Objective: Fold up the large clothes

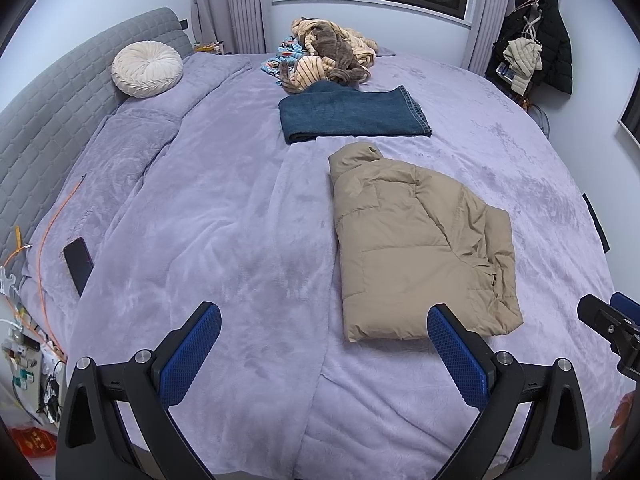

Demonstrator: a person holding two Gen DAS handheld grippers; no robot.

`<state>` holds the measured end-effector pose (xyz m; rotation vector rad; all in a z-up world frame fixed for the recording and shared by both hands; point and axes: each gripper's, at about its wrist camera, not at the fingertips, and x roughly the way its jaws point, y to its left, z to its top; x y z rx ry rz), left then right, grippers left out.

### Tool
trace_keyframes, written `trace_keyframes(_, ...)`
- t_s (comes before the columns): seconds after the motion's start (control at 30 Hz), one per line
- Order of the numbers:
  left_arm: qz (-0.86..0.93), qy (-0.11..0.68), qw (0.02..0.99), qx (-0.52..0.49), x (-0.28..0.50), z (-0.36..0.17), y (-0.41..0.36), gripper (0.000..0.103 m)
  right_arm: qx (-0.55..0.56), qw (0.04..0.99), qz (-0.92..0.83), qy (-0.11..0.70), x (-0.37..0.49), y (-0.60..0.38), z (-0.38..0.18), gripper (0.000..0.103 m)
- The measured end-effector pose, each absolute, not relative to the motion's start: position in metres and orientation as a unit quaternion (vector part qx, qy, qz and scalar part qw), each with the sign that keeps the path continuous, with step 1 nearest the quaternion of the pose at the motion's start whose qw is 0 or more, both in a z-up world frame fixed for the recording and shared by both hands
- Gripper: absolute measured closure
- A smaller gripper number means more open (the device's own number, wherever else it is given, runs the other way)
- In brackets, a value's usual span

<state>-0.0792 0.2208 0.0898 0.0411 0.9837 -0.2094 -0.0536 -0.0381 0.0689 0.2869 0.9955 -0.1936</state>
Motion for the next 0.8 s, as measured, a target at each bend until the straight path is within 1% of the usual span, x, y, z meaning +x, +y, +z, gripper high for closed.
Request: trace_keyframes(0.8,-0.111,0.468,0.876,0.016,-0.0781,0.0905,0.2245,0.0,0.139,0.861,-0.095,0.48,-0.0529,-0.0335,0.07,0.0)
